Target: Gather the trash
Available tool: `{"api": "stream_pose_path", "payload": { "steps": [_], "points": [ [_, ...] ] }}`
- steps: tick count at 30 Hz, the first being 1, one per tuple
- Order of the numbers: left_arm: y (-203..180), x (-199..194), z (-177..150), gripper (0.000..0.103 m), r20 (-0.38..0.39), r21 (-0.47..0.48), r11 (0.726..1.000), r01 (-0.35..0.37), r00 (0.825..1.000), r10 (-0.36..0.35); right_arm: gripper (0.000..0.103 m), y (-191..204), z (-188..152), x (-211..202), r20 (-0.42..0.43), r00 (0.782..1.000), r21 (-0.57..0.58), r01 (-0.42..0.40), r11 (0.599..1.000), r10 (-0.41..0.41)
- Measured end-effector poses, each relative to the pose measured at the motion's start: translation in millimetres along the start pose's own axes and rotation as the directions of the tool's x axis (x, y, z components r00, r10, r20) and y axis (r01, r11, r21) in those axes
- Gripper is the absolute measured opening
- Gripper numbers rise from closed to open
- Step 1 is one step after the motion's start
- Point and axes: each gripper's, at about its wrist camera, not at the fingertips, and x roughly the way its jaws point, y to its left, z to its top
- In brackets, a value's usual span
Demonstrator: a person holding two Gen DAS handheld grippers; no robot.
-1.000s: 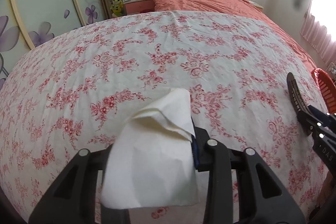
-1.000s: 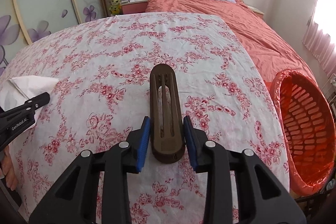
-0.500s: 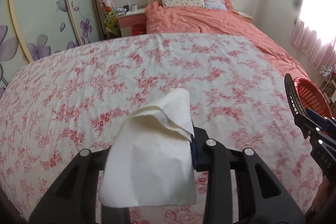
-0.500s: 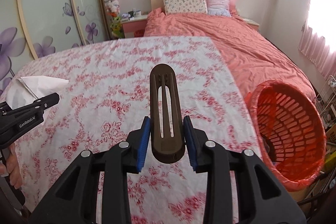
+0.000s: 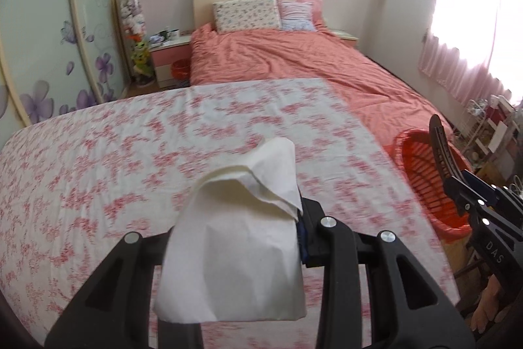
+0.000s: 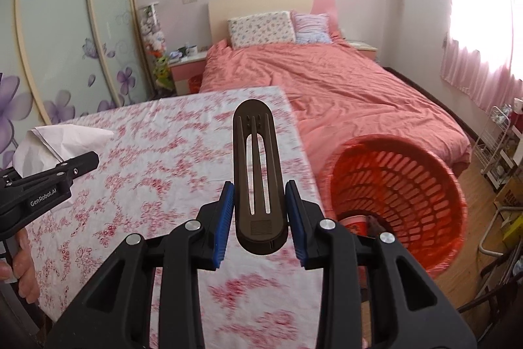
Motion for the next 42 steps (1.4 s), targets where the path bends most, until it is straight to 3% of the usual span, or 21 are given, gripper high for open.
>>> {"api": "stream_pose_path", "payload": {
  "steps": [8, 17, 22, 25, 28, 29, 30, 32, 38, 40, 42],
  "points": [
    [-72.8, -4.3, 11.3, 0.033, 0.02, 0.07, 0.991, 0.115, 0.993, -0.117, 0.033, -58.0, 1.8, -14.0, 0.033, 0.996, 0.074, 0.075, 0.994, -0.078],
    [-176.9, 20.6, 21.3, 0.033, -0.013, 0.139, 0.951, 0.275, 0.961, -0.276, 0.033, -131.1, 4.7, -10.2, 0.035, 0.992, 0.183, 0.116, 0.976, -0.124],
    [-221.1, 42.5, 22.6, 0.034, -0.043, 0.169, 0.933, 0.317, 0.948, -0.315, 0.033, -162.1, 2.8, 3.9, 0.026, 0.993, 0.247, 0.105, 0.963, -0.115],
    [-238.5, 60.2, 24.7, 0.034, -0.062, 0.182, 0.928, 0.327, 0.945, -0.321, 0.033, -174.3, 1.8, 13.8, 0.02, 0.993, 0.274, 0.103, 0.956, -0.112],
    [-254.0, 81.8, 28.8, 0.041, -0.079, 0.186, 0.931, 0.316, 0.949, -0.306, 0.033, -186.3, 1.4, 23.2, 0.027, 0.996, 0.31, 0.068, 0.948, -0.08],
    [-257.1, 90.2, 30.3, 0.05, -0.086, 0.181, 0.933, 0.31, 0.95, -0.299, 0.034, -191.4, 2.2, 29.1, 0.022, 0.998, 0.332, 0.053, 0.942, -0.064],
    [-259.3, 94.5, 30.6, 0.059, -0.091, 0.179, 0.935, 0.306, 0.951, -0.294, 0.037, -197.6, 2.6, 34.5, 0.02, 0.998, 0.359, 0.049, 0.932, -0.06],
    [-261.6, 107.0, 31.2, 0.065, -0.101, 0.178, 0.942, 0.285, 0.957, -0.27, 0.052, -205.0, 4.0, 40.2, 0.02, 0.997, 0.387, 0.057, 0.92, -0.07],
    [-238.2, 115.5, 25.8, 0.069, -0.108, 0.161, 0.96, 0.231, 0.971, -0.215, 0.066, -200.1, -4.6, 19.9, 0.035, 0.99, 0.373, 0.112, 0.921, -0.134],
    [-225.5, 105.1, 21.6, 0.071, -0.088, 0.168, 0.963, 0.21, 0.976, -0.197, 0.074, -192.2, -7.6, 7.7, 0.05, 0.985, 0.346, 0.141, 0.928, -0.168],
    [-212.1, 90.9, 17.2, 0.077, -0.061, 0.167, 0.967, 0.192, 0.981, -0.185, 0.075, -185.0, -9.5, -6.9, 0.071, 0.981, 0.338, 0.146, 0.93, -0.18]
  ]
}}
